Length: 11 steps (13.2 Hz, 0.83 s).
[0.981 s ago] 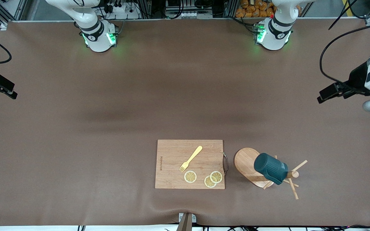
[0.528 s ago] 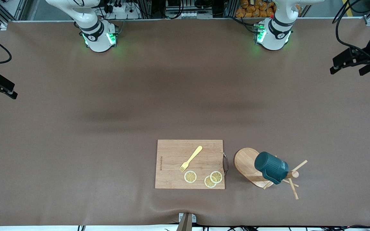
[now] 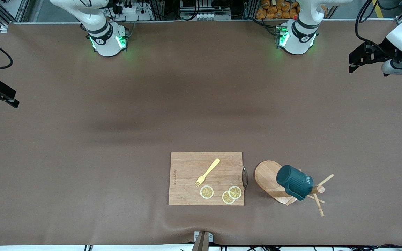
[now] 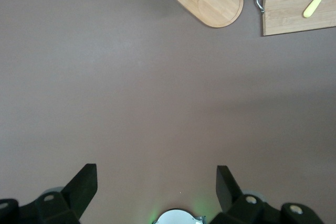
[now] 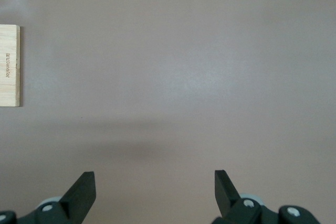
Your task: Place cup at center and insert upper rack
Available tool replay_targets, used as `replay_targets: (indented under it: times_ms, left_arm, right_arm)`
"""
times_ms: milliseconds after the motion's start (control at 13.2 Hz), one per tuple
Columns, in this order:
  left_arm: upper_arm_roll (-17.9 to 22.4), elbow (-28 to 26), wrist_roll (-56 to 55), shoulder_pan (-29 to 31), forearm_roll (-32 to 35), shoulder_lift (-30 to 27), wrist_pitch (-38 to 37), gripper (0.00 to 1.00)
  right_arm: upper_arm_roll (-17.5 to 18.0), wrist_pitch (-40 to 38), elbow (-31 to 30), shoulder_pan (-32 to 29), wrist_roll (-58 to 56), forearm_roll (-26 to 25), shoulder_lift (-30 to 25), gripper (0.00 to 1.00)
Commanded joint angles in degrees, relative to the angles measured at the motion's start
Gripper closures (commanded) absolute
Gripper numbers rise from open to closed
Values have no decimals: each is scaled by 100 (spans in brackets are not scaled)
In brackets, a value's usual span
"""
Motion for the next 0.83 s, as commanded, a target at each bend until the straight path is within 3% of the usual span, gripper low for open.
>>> replay_targets:
  times_ms: [0,755]
  left_arm:
    - [20,227,61,54,-10,86,-211,0]
    - [-6,192,-440,150,-240,121,-194,0]
  right_arm:
    - [39,-89,127,-53,22,98,45,0]
    - [39,-89,127,-62,22,98,45,0]
